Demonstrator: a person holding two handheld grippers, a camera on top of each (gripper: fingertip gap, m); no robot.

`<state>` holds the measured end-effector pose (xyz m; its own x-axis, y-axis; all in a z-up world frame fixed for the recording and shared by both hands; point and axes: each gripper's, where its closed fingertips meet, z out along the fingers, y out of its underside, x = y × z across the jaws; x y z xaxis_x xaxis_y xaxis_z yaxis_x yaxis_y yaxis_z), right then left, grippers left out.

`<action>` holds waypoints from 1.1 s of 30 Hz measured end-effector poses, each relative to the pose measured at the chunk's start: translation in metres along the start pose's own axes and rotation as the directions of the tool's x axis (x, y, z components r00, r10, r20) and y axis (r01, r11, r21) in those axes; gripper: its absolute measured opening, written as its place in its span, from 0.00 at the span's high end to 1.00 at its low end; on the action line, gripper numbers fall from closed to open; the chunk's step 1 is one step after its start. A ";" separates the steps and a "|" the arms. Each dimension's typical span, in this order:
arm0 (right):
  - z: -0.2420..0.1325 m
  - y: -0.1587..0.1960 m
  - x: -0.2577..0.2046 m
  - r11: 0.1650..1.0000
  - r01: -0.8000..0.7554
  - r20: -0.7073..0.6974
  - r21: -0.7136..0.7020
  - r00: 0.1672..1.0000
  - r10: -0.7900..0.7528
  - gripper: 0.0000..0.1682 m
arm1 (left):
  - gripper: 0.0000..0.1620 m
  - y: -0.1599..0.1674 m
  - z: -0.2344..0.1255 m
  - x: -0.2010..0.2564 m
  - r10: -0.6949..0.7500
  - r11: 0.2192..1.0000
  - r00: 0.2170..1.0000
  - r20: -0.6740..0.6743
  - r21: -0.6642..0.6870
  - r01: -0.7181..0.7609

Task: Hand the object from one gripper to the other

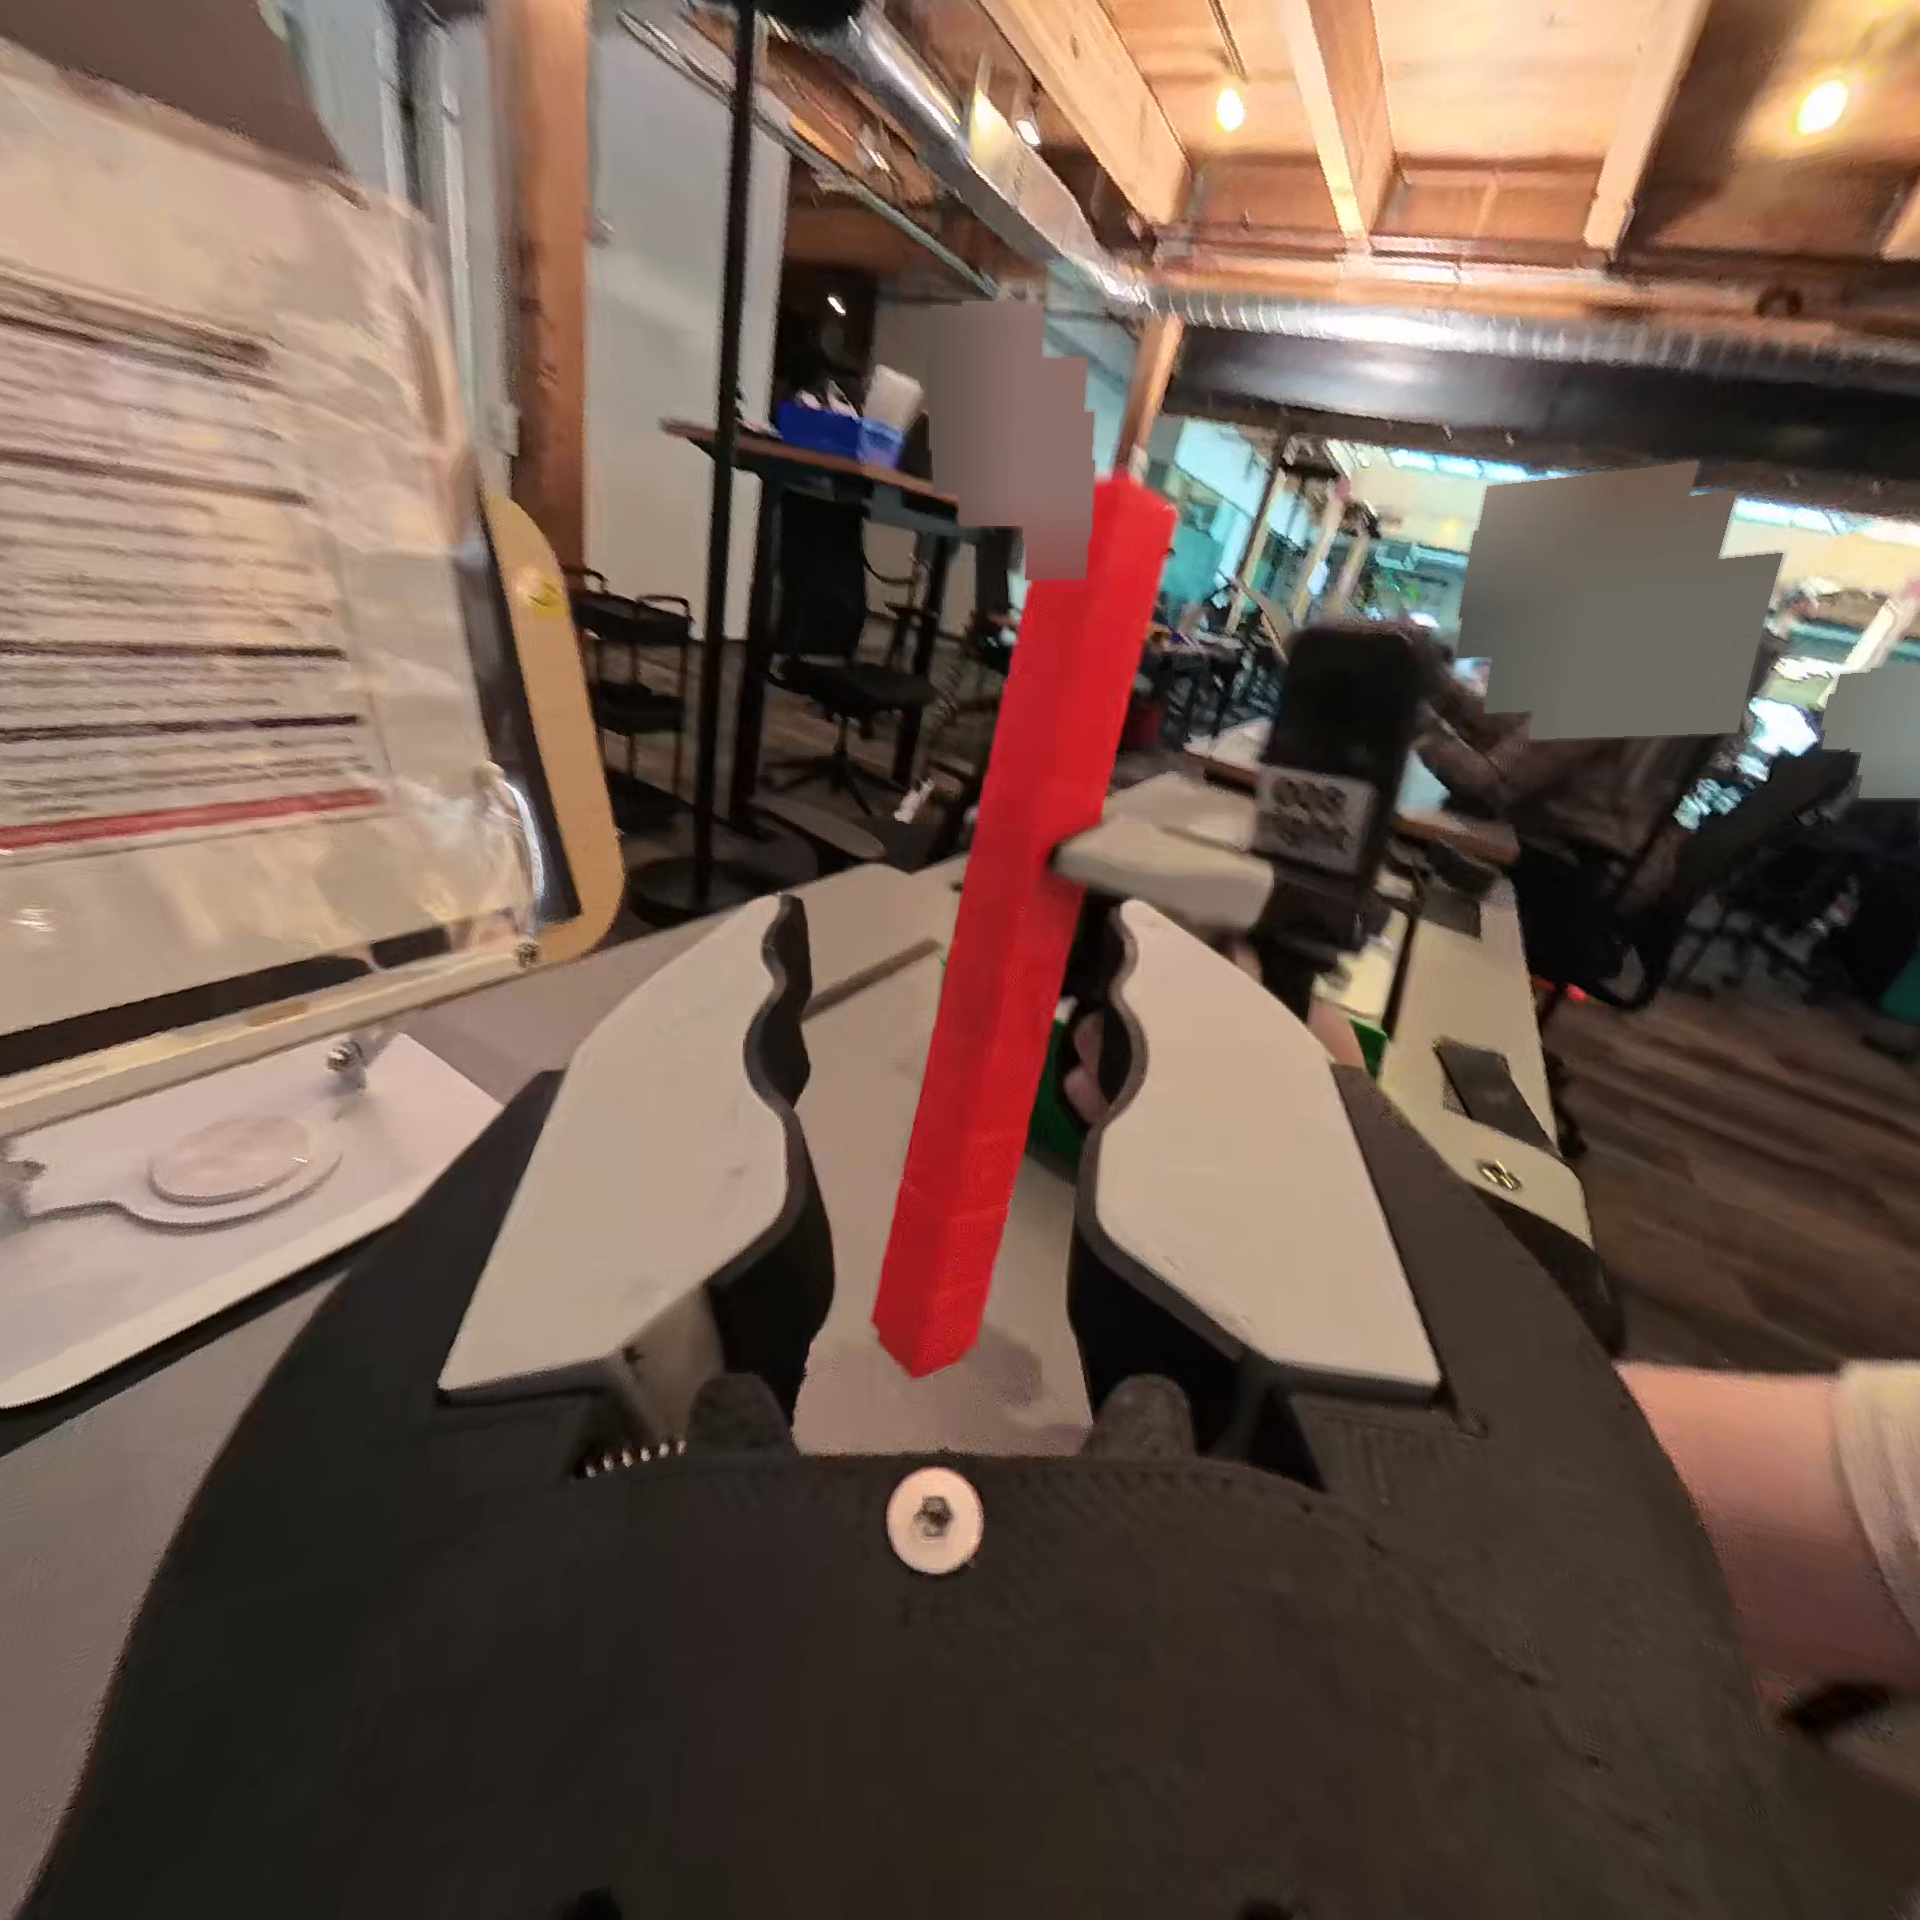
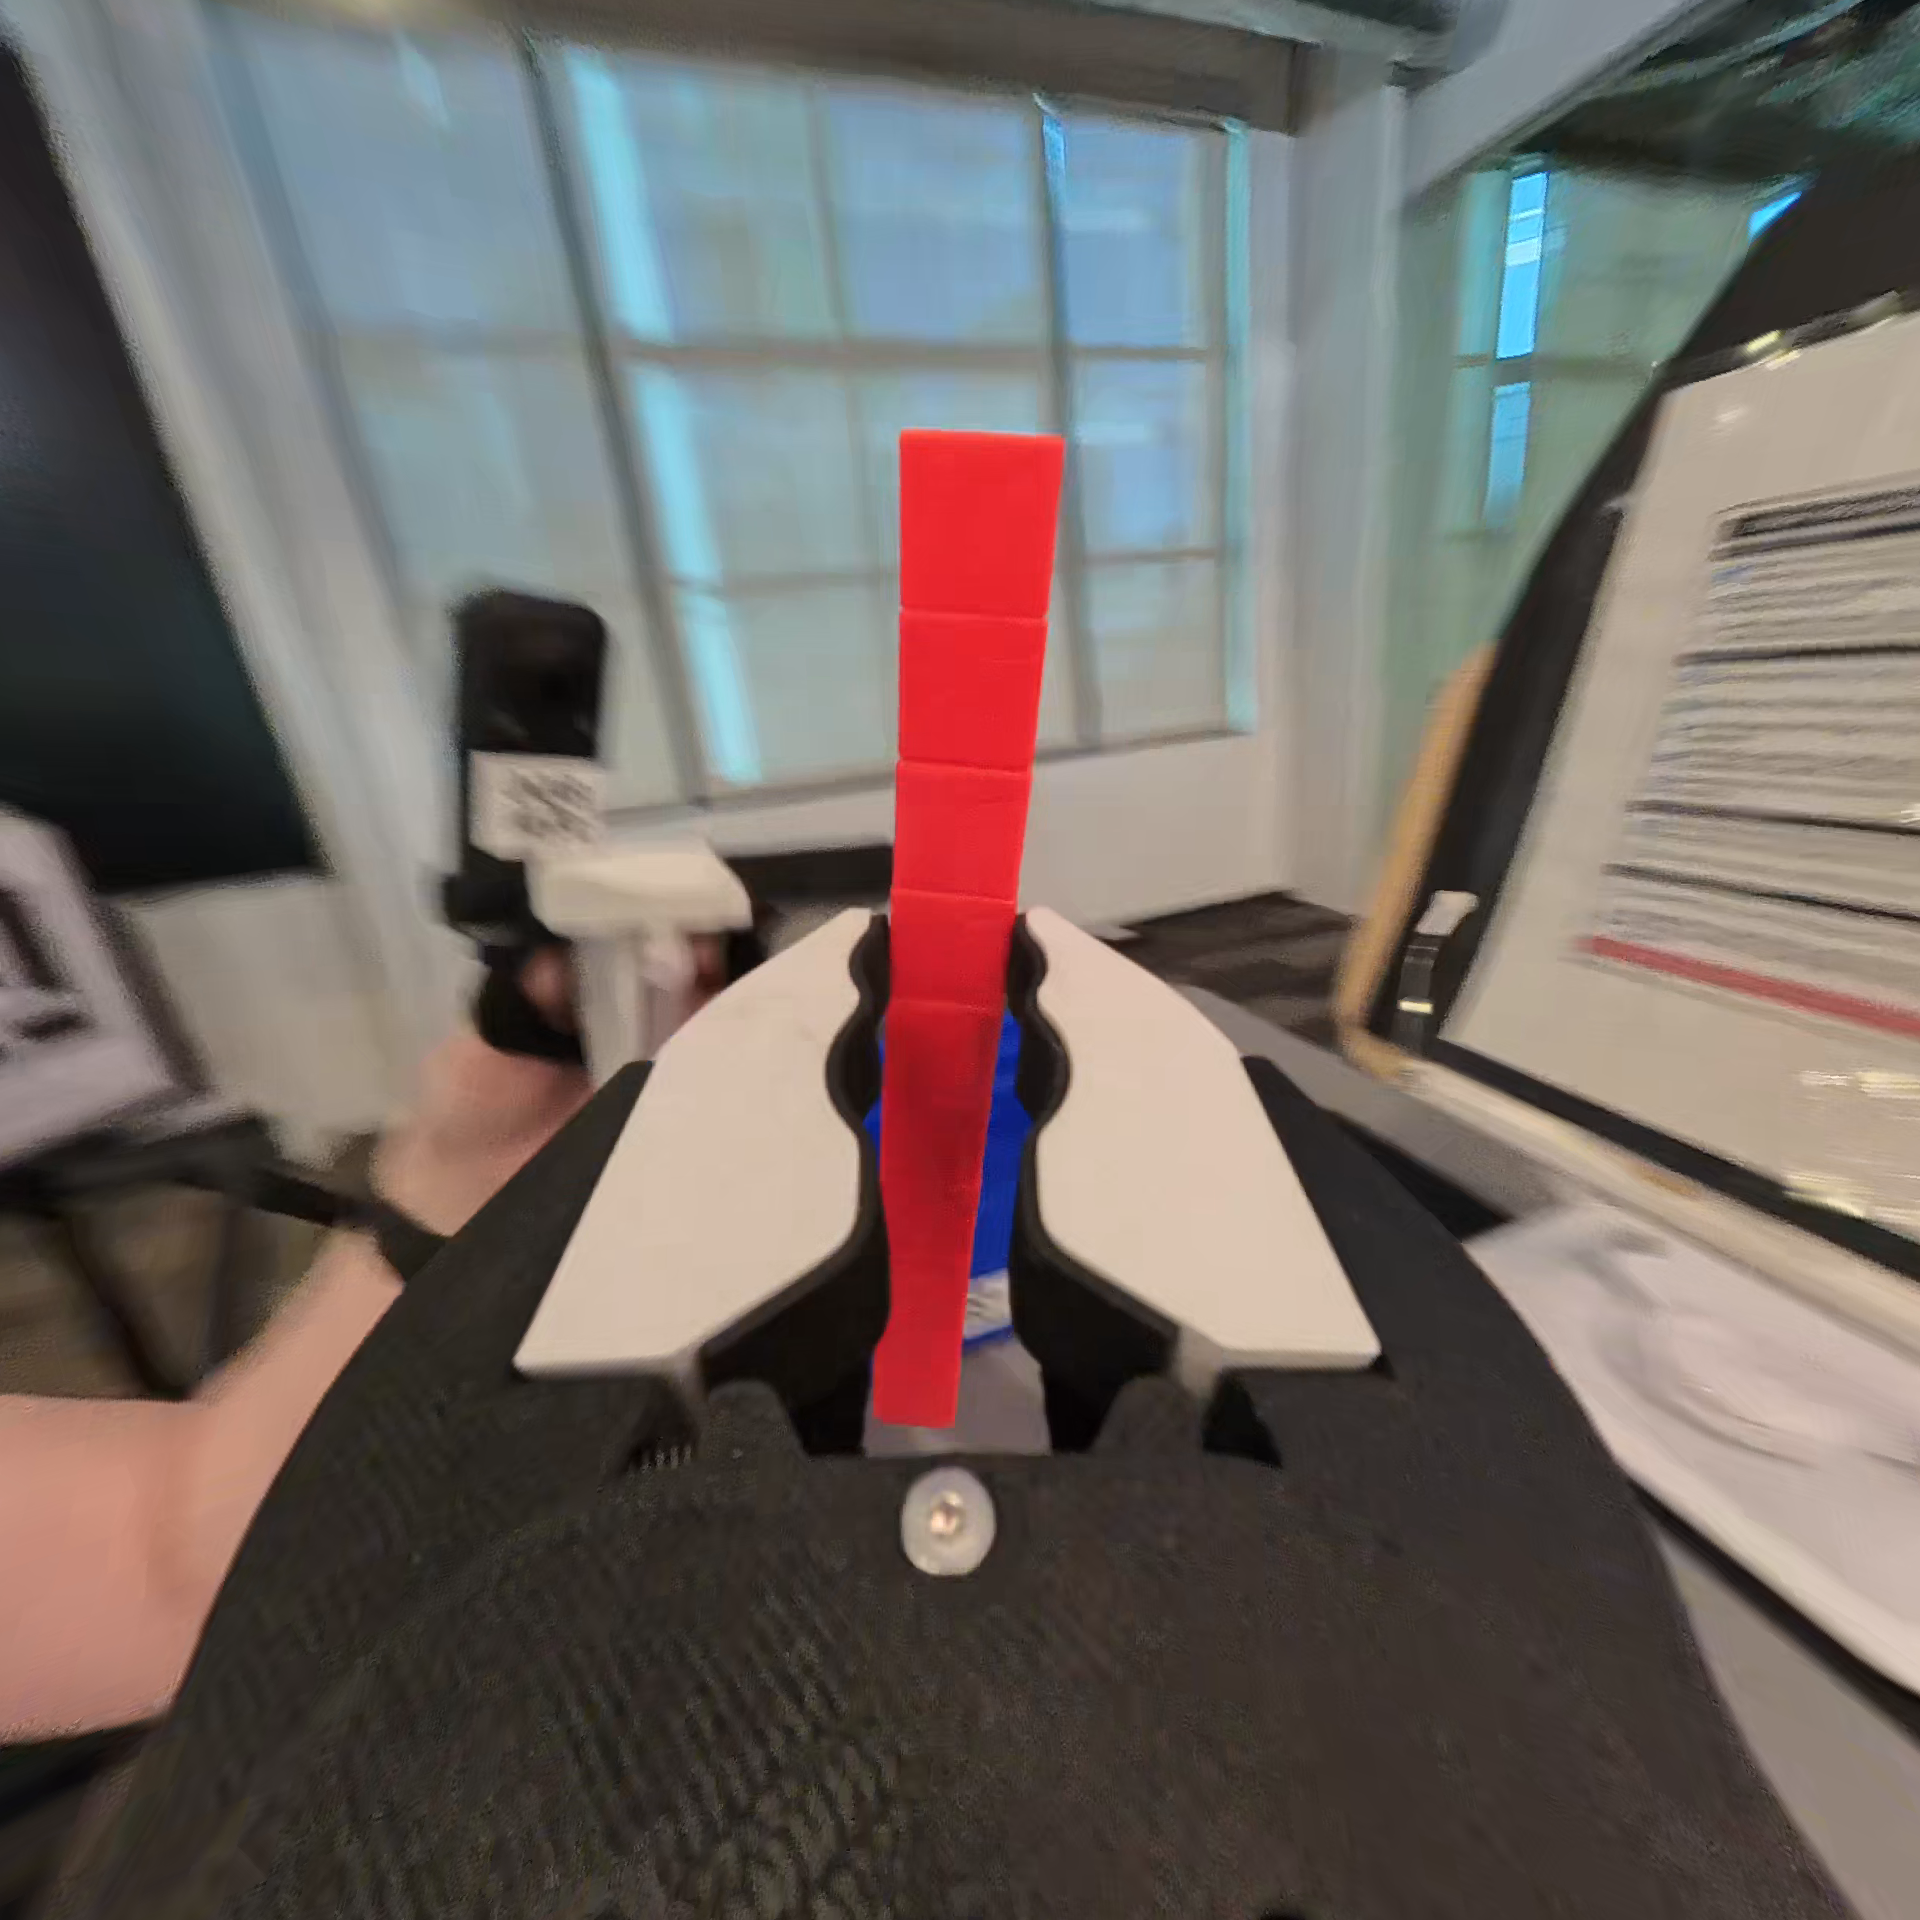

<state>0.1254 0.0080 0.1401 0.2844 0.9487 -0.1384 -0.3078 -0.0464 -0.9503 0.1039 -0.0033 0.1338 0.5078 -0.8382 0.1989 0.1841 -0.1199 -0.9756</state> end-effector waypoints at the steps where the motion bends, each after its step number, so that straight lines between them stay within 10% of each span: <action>1: -0.004 -0.007 -0.003 0.995 -0.098 0.070 0.036 0.993 0.095 0.87 | 0.66 0.007 0.004 0.006 -0.008 0.999 0.999 -0.041 -0.035 0.006; 11: -0.011 -0.018 -0.023 0.976 -0.210 0.273 0.053 0.944 0.188 0.87 | 0.84 0.056 0.019 0.037 0.040 0.958 0.975 -0.220 -0.268 -0.100; 16: -0.017 -0.028 -0.015 0.992 0.007 0.142 0.124 0.990 -0.025 0.74 | 0.84 0.037 0.012 0.013 0.268 0.940 0.962 -0.058 -0.204 -0.274; 20: -0.028 -0.015 0.006 0.953 0.292 -0.027 -0.083 0.955 -0.295 0.72 | 0.86 0.023 -0.011 -0.024 0.524 0.834 0.839 0.149 -0.287 -0.471; 27: -0.026 -0.006 -0.027 0.460 0.856 -0.030 -0.235 0.466 -0.884 0.76 | 0.87 0.044 -0.011 -0.041 0.561 0.779 0.812 0.161 -0.434 -0.453; 30: -0.012 0.034 -0.020 0.100 0.923 0.110 -0.372 0.151 -0.982 0.76 | 0.86 0.054 -0.006 -0.039 0.562 0.763 0.816 0.140 -0.469 -0.445; 33: 0.002 0.059 -0.001 -0.050 0.900 0.153 -0.432 0.018 -0.988 0.75 | 0.86 0.061 -0.002 -0.028 0.519 0.776 0.849 0.096 -0.470 -0.421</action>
<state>0.1051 0.0050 0.0846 0.1706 0.1110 0.9791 0.6638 0.7213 -0.1975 0.0992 0.0119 0.0687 0.6073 -0.7233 -0.3286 -0.4667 0.0099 -0.8843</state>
